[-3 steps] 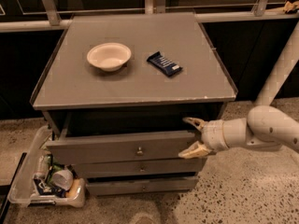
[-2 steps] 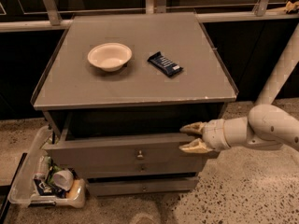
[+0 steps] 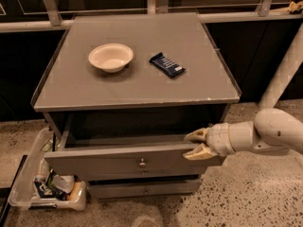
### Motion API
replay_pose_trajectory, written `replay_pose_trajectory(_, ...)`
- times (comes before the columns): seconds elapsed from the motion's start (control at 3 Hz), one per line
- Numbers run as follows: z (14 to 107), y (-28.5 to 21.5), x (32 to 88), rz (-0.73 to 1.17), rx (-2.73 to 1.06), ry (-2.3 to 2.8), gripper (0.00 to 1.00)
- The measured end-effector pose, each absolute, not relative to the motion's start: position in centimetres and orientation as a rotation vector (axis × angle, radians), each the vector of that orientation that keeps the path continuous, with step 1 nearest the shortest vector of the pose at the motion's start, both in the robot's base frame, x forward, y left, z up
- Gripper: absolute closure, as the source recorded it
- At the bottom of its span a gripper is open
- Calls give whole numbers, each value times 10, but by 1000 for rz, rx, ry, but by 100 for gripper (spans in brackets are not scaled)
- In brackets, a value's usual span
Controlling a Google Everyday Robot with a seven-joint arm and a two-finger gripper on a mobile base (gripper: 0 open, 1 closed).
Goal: Open top drawer
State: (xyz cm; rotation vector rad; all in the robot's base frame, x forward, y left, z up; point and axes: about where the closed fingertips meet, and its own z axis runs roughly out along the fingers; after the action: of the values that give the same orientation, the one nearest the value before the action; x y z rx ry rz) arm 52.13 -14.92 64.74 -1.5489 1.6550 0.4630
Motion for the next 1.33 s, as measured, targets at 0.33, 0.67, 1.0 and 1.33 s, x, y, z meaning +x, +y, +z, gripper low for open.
replay_pose_trajectory(0.33,660,-144,513,445,-1540,1628,100)
replay_pose_trajectory(0.67,660,-144,513,445,-1540,1627,82)
replay_pose_trajectory(1.0,660,-144,513,445,-1540,1627,59)
replay_pose_trajectory(1.33,660,-144,513,445,-1540,1627,35)
